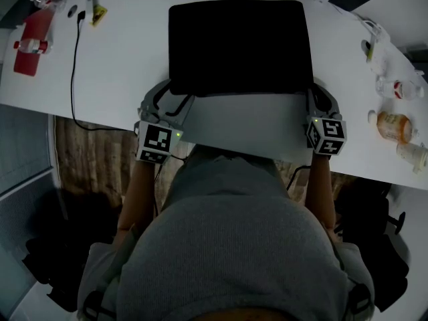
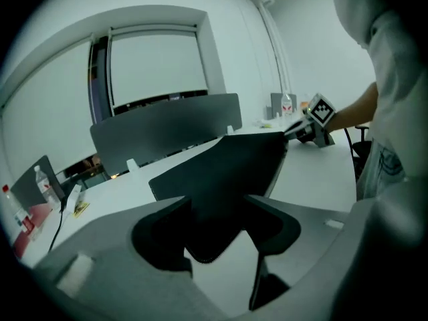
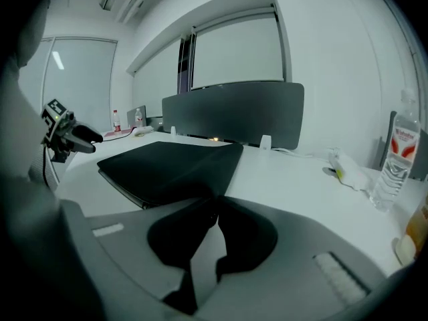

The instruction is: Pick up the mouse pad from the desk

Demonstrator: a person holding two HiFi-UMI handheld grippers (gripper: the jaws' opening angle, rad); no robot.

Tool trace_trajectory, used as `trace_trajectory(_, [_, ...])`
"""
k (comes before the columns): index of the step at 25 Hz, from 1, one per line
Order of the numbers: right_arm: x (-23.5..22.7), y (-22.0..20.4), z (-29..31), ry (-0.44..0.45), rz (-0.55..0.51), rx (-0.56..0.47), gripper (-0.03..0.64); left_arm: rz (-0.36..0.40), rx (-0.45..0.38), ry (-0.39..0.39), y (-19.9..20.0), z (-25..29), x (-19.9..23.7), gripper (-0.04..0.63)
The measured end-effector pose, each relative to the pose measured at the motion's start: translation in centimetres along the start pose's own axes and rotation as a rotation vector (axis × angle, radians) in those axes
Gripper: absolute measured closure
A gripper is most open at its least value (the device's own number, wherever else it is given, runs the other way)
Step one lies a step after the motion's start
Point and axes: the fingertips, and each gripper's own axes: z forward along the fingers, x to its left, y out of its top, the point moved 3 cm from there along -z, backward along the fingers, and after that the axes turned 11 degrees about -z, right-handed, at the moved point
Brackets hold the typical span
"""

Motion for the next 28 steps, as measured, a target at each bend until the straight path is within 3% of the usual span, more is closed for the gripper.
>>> trace_trajectory(6, [-0.2, -0.1, 0.0, -0.005, 0.033, 0.010, 0.583, 0.174, 0.120, -0.085, -1.4, 2.8, -1.8, 0.313])
trace_trajectory(11, [-0.2, 0.0, 0.0, -0.003, 0.032, 0.012, 0.583, 0.215, 0.240, -0.156, -2.8, 4.3, -2.5, 0.288])
trace_trajectory(13, [-0.1, 0.0, 0.0, -0.002, 0.033, 0.013, 0.583, 0.204, 0.260, -0.183, -3.1, 4.5, -2.5, 0.290])
trace_trajectory(16, [-0.2, -0.1, 0.0, -0.004, 0.031, 0.016, 0.583, 0.119, 0.297, -0.233, -3.3, 4.9, -2.4, 0.293])
trace_trajectory(19, [-0.1, -0.1, 0.0, -0.008, 0.029, 0.018, 0.583, 0.053, 0.321, -0.297, -3.4, 5.0, -2.5, 0.342])
trace_trajectory(28, [-0.5, -0.1, 0.1, -0.013, 0.056, 0.024, 0.583, 0.026, 0.331, -0.320, -3.2, 5.4, -2.3, 0.357])
